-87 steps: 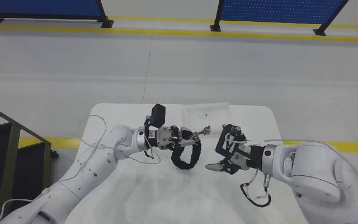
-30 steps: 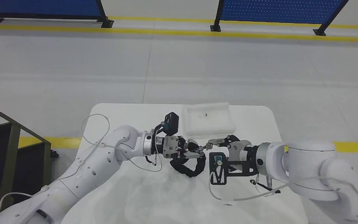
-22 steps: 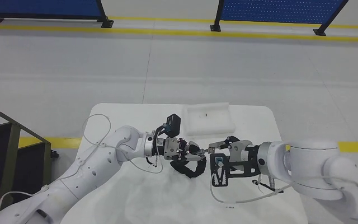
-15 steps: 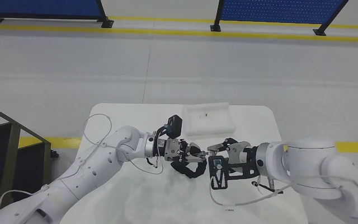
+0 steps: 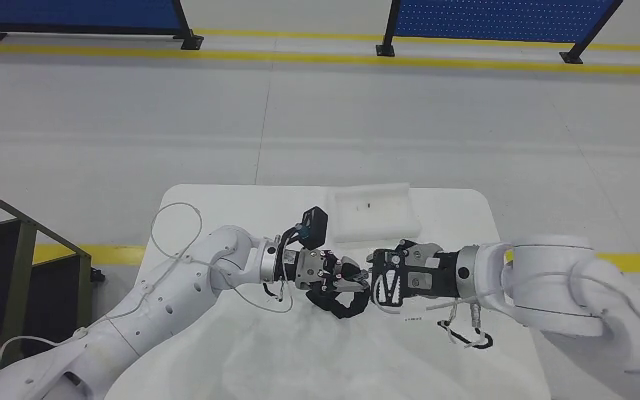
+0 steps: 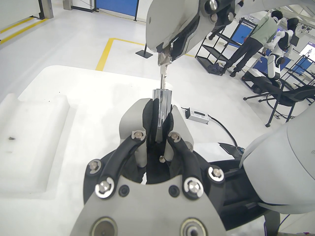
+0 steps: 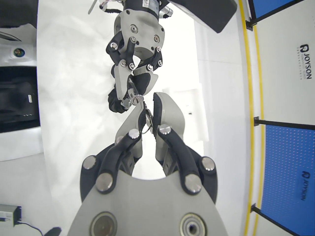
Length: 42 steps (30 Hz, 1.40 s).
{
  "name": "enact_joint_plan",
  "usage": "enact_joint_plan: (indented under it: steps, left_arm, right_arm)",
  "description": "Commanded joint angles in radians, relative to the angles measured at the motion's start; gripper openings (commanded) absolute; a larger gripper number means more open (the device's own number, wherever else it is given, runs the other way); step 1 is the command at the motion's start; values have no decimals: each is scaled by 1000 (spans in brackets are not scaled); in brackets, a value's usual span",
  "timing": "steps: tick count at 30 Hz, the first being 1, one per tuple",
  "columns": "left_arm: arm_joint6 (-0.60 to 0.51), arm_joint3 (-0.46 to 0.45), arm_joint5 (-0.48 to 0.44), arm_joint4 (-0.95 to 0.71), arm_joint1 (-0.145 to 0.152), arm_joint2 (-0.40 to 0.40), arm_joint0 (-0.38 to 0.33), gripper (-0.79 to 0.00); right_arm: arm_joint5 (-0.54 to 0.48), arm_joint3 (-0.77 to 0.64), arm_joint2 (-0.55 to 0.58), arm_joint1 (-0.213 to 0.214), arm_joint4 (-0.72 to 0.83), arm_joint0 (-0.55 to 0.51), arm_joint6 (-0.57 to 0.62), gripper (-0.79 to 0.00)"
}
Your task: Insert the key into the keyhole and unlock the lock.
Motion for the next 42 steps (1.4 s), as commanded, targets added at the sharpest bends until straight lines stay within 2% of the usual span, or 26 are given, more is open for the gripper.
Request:
enact_joint_plan:
  steps: [1, 11, 18, 19, 21, 22, 23, 24, 29, 34, 42]
  left_arm:
    - [10, 1, 0, 15, 1, 0, -2, -785]
    - [58, 10, 0, 86, 2, -6, -2, -785]
    - [88, 17, 0, 149, 0, -22, 1, -785]
    - [92, 17, 0, 159, -1, -26, 3, -785]
    - [101, 18, 0, 178, -2, -32, 6, -785]
    - [105, 21, 0, 190, -2, -37, 8, -785]
    - [109, 24, 0, 203, -3, -43, 9, -785]
    - [115, 27, 0, 214, -3, -49, 12, -785]
    - [161, 42, 0, 268, -6, -87, 34, -785]
    - [213, 51, 0, 314, -5, -130, 62, -785]
    - [135, 124, 56, 408, 1, -166, 98, -785]
  right_arm:
    - [46, 15, 1, -2, 48, 0, 1, -785]
    - [247, 65, 10, -12, 248, -19, 16, -785]
    - [326, 70, 25, -14, 298, -43, 18, -785]
    - [331, 69, 27, -15, 309, -47, 17, -767]
    - [340, 72, 33, -16, 322, -53, 10, -517]
    - [345, 72, 38, -17, 324, -56, 1, -422]
    - [348, 72, 43, -17, 328, -60, -9, -37]
    - [352, 72, 50, -17, 329, -65, -16, 0]
    - [351, 70, 100, -14, 314, -105, -68, 0]
    - [334, 93, 167, -7, 286, -194, -129, 0]
    - [272, 96, 269, 2, 244, -338, -187, 0]
